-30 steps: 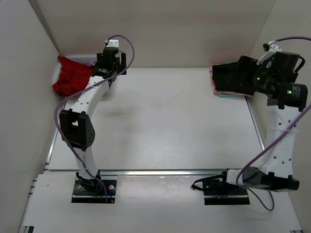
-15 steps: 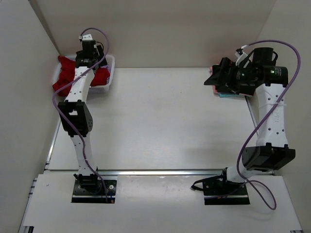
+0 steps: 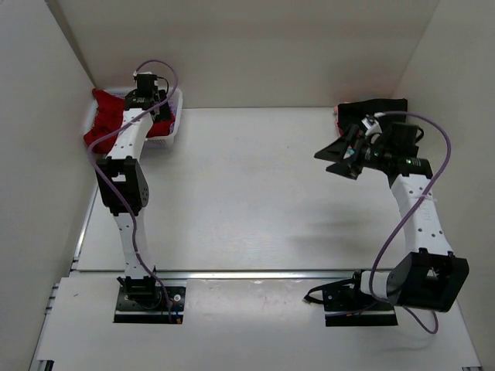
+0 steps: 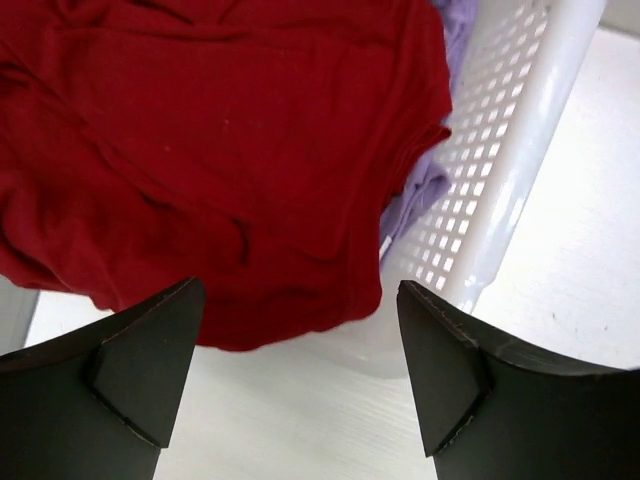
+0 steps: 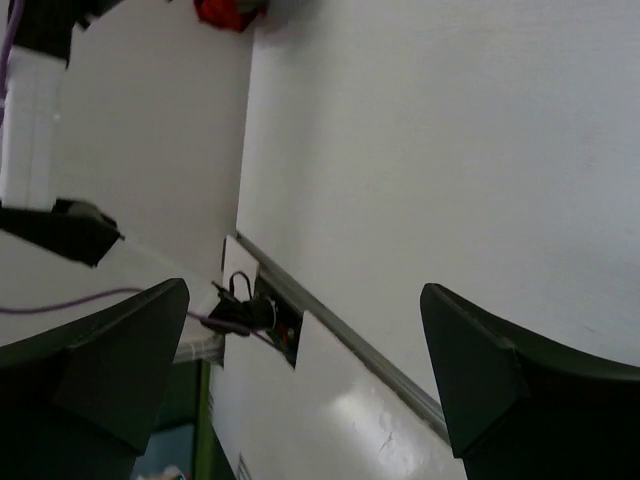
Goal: Fold and stack the t-shirts
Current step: Grab crumpled tshirt from bin with the left arm
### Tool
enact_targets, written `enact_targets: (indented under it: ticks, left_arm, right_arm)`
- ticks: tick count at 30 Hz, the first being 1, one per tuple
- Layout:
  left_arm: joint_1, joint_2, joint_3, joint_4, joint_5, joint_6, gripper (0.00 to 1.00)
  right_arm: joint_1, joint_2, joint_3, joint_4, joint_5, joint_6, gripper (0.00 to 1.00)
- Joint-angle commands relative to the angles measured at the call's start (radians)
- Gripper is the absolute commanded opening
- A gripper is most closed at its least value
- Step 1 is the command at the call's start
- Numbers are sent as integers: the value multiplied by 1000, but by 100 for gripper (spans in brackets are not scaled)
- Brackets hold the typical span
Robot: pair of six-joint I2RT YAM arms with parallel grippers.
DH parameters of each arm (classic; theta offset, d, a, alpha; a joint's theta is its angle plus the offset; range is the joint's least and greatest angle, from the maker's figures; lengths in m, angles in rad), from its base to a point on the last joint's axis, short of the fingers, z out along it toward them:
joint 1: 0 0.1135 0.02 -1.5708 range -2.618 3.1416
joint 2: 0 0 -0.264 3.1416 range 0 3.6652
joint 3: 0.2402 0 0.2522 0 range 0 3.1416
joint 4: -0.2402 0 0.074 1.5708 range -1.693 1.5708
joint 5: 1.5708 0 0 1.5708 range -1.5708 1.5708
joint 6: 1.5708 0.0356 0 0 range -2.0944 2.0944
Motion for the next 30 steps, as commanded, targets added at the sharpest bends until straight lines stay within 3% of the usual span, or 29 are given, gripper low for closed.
enact_targets:
  ticks: [1,6,9,14,16,18,22,23,24,26,27,28,30]
  left_arm:
    - [37,-2,76,5,-27,19,89]
    - [60,78,102,43,31,-48,87]
    - [66,197,205,17,59,-68,87]
    - [65,392,483,-36,82,-102,88]
    - [75,435,498,-9,123,-146,86]
    - [88,450,470,20,143,-204,81]
    - [100,470,412,62,175,-241,51]
    - [100,473,433,54,174,-243,37]
    - [109,483,444,48,174,-243,30]
    - [97,489,493,40,160,-243,11]
    - [95,481,507,39,161,-240,3]
    - [94,467,516,43,160,-238,0]
    - [89,425,512,63,138,-234,0]
  right_arm:
    - [-123,-115,-183,431,-65,204,98]
    - [-62,-115,-179,380,-11,172,91]
    - [-27,-95,-110,252,62,70,88]
    - [-9,-98,-121,202,101,69,90]
    - [8,-112,-110,168,118,66,90]
    - [23,-117,-102,117,135,54,88]
    - [7,-131,-87,51,165,43,84]
    - [2,-134,-84,42,164,39,72]
    - [-12,-137,-84,36,164,36,56]
    - [-18,-134,-84,28,168,33,36]
    - [-18,-132,-72,30,179,22,17]
    - [-19,-128,-61,31,179,13,14]
    - [-24,-97,-33,10,184,-22,16]
